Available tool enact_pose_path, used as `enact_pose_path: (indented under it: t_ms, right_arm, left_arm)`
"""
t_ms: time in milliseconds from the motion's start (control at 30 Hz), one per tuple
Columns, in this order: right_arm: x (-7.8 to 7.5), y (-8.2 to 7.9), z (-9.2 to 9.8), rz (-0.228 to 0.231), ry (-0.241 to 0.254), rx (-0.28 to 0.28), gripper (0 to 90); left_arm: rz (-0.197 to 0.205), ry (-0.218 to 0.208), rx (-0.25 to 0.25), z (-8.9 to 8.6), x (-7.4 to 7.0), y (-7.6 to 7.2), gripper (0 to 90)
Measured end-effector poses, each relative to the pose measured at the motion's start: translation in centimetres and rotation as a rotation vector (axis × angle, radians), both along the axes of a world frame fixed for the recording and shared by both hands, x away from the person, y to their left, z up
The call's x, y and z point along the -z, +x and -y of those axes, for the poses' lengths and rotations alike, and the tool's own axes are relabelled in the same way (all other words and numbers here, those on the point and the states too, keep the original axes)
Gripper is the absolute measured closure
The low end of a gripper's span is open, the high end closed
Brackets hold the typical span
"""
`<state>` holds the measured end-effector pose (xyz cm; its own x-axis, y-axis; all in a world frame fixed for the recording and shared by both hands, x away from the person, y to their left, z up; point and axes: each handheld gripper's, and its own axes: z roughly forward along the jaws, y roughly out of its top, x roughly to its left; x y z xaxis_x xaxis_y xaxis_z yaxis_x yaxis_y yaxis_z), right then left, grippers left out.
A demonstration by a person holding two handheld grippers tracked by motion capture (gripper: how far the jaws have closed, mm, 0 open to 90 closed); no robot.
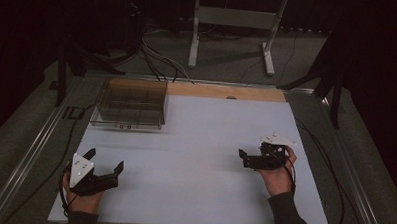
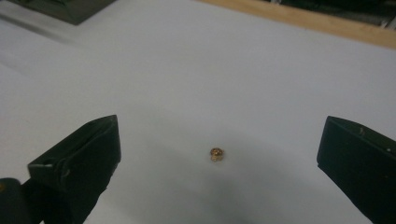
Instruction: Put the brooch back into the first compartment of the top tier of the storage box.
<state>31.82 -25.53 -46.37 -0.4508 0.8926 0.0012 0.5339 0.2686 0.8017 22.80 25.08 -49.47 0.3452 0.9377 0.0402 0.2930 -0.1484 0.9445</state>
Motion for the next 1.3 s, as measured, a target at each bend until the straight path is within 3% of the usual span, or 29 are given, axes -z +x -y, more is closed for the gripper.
enact_pose_path:
  t_ms: [367,400,467,667,833,1033,1300]
  right_arm:
    - [1.2,2.0,-0.4,-0.092,-0.038,-0.017,8.0]
    - [1.6,2.4,-0.5,-0.115,-0.046,-0.028,16.5]
    - [1.8,2.6,-0.6,-0.128,-0.046,-0.032,21.6]
    - [2.2,3.4,-1.8,-0.149,-0.105,-0.037,41.9]
    - [2.9,4.2,-2.2,-0.166,-0.125,-0.022,51.7]
    - [4.1,4.9,-2.3,-0.228,-0.14,-0.003,61.7]
    - [4.5,5.2,-2.2,-0.263,-0.14,0.009,73.6]
  left_arm:
    - [0.004,-0.003,-0.001,0.1,0.0,0.0,1.1]
    - [0.004,-0.005,-0.002,0.0,0.0,0.0,1.1]
    - [0.002,-0.005,-0.003,0.0,0.1,0.0,1.1]
    - [0.003,-0.004,-0.001,0.1,0.0,0.0,1.1]
    - [0.004,-0.004,-0.003,0.0,0.1,0.1,1.1]
    - [0.003,-0.005,-0.005,0.0,0.1,0.0,1.1]
    - [0.002,0.0,-0.002,0.1,0.1,0.1,1.1]
